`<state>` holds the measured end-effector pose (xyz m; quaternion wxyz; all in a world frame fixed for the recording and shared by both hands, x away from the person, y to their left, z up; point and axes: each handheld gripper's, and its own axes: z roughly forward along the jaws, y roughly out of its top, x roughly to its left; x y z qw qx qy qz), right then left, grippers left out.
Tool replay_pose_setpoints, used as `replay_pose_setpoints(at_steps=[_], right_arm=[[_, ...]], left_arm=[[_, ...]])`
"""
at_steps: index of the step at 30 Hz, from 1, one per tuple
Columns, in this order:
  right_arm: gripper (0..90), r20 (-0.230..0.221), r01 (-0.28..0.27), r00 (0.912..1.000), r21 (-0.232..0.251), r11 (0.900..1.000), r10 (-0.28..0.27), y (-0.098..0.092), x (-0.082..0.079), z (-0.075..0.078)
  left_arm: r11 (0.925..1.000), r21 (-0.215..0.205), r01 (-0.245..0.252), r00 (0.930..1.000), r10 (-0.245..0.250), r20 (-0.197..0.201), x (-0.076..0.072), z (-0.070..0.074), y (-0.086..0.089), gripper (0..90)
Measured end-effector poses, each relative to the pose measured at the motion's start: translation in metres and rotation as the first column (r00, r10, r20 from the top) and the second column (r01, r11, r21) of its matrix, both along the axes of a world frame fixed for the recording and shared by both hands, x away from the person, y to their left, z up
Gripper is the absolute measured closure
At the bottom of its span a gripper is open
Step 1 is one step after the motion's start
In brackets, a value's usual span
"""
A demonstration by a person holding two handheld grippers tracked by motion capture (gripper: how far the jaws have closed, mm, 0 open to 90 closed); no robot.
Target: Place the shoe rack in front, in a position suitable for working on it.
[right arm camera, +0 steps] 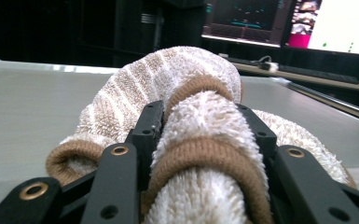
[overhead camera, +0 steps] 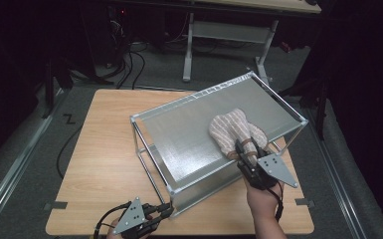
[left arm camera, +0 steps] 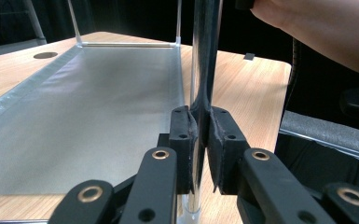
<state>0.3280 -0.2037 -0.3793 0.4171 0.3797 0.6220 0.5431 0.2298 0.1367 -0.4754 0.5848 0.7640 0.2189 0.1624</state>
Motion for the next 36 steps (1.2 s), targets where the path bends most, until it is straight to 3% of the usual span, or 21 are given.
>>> replay_pose_setpoints(at_steps=[9, 18, 19, 20, 23, 31, 32, 33, 36], right_arm=[[58.7, -0.015, 0.083, 0.9965, 0.011, 0.997, -0.082, -0.032, 0.021, 0.001], [58.6, -0.027, 0.171, 0.9849, 0.003, 0.985, -0.171, -0.067, 0.041, 0.003], [58.6, -0.027, 0.179, 0.9835, 0.002, 0.984, -0.179, -0.071, 0.043, 0.003], [58.6, -0.031, 0.188, 0.9816, 0.003, 0.982, -0.188, -0.075, 0.045, 0.004], [58.5, -0.03, 0.212, 0.9767, -0.003, 0.977, -0.212, -0.087, 0.05, 0.004], [58.4, -0.034, 0.257, 0.9658, 0.009, 0.966, -0.257, -0.108, 0.056, 0.005], [58.4, -0.037, 0.26, 0.9651, 0.013, 0.966, -0.259, -0.11, 0.057, 0.005], [58.4, -0.038, 0.262, 0.9645, 0.015, 0.965, -0.261, -0.11, 0.057, 0.005], [58.6, -0.037, 0.261, 0.9648, 0.022, 0.965, -0.26, -0.11, 0.058, 0.004]], left_arm=[[0.9999, 0.014, 0.005, 1.0, -0.005, 0.007, -0.003, 0.001, 0.003, 80.6], [0.9998, 0.017, -0.002, 0.9999, 0.002, 0.013, -0.007, 0.001, 0.007, 80.6], [0.9999, -0.013, -0.01, 0.9999, 0.01, -0.003, -0.009, 0.0, 0.006, 80.6], [0.9998, 0.018, -0.006, 0.9999, 0.006, 0.015, -0.008, 0.001, 0.009, 80.6], [0.9998, 0.019, -0.01, 0.9999, 0.01, 0.012, -0.01, 0.001, 0.011, 80.6], [0.9997, 0.016, -0.019, 0.9997, 0.019, 0.015, -0.013, 0.0, 0.014, 80.6], [0.9997, -0.004, -0.025, 0.9997, 0.025, 0.003, -0.014, 0.0, 0.013, 80.6], [0.9996, 0.018, -0.022, 0.9996, 0.022, 0.017, -0.013, 0.0, 0.015, 80.6], [0.9996, 0.003, -0.03, 0.9995, 0.03, 0.007, -0.015, 0.0, 0.015, 80.6]])
